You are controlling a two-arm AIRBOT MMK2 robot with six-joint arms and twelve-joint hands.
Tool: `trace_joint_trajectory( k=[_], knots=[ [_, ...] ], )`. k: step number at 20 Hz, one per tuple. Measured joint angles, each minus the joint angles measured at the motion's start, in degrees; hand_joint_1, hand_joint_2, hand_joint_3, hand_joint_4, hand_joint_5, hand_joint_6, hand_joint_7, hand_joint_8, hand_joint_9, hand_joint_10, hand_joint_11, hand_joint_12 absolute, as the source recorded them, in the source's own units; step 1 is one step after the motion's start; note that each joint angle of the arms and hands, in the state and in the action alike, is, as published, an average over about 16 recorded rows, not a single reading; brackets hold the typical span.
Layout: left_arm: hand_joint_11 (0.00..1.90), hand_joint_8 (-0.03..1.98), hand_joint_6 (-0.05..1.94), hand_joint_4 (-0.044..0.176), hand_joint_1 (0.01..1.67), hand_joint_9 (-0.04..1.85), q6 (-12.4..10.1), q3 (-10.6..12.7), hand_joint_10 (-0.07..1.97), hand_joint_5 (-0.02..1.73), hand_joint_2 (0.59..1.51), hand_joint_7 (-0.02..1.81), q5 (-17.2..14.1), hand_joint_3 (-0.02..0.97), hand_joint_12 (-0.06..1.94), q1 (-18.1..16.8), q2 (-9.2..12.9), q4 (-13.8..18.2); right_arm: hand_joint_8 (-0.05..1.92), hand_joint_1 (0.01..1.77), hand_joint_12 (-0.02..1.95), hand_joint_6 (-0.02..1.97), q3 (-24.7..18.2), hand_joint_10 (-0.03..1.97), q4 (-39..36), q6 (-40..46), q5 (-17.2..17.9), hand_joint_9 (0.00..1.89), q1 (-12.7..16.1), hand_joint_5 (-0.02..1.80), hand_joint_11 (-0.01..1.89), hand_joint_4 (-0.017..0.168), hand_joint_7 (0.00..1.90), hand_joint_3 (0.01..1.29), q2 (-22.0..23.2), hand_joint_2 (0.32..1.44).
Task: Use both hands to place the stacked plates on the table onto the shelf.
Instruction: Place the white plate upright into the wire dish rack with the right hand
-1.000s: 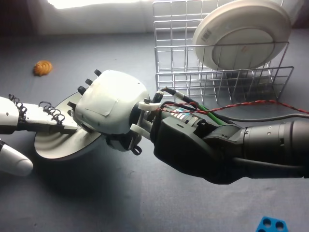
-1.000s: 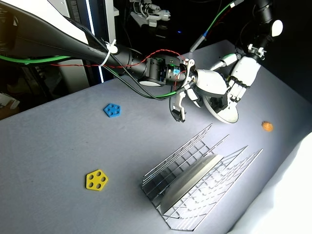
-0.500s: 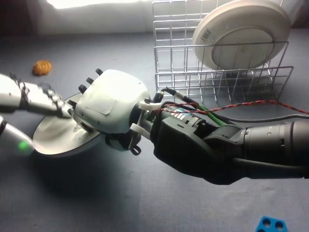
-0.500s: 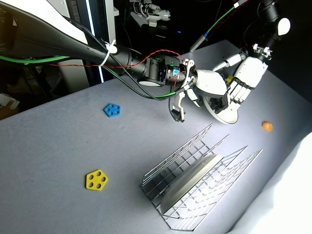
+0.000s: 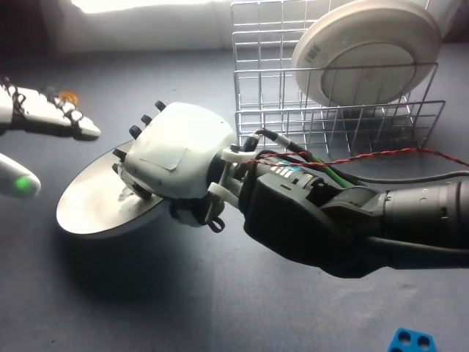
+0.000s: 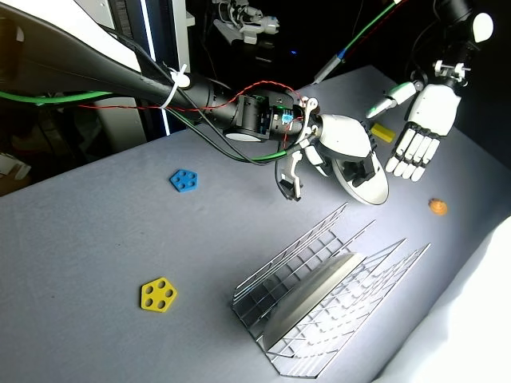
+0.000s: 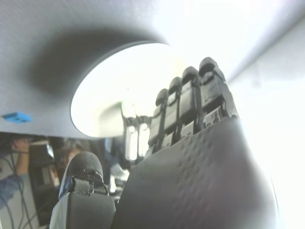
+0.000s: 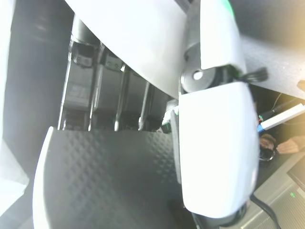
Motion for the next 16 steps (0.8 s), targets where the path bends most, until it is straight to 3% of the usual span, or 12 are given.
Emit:
trace_joint_trajectory(
  k=[9,16],
  knots=[
    [0.03,0.01,0.02,-0.004,0.01,0.06,-0.46,-0.58,0.01,0.06,1.138,0.07,-1.12,0.018,0.02,-6.93,1.68,3.47,0.77,1.33,1.02,0.85,-7.16,0.98,0.72,1.44,-1.04,1.04,0.53,0.95,0.80,0.000,1.07,0.01,5.99,0.93],
    [0.02,0.01,0.02,-0.004,0.01,0.06,-0.48,-1.29,0.01,0.06,1.143,0.08,-1.42,0.017,0.02,-9.91,2.20,5.52,0.78,1.36,1.02,0.94,-14.41,0.97,1.99,2.44,-2.32,1.03,2.11,0.97,0.80,0.000,1.07,0.01,12.35,0.96]
  ],
)
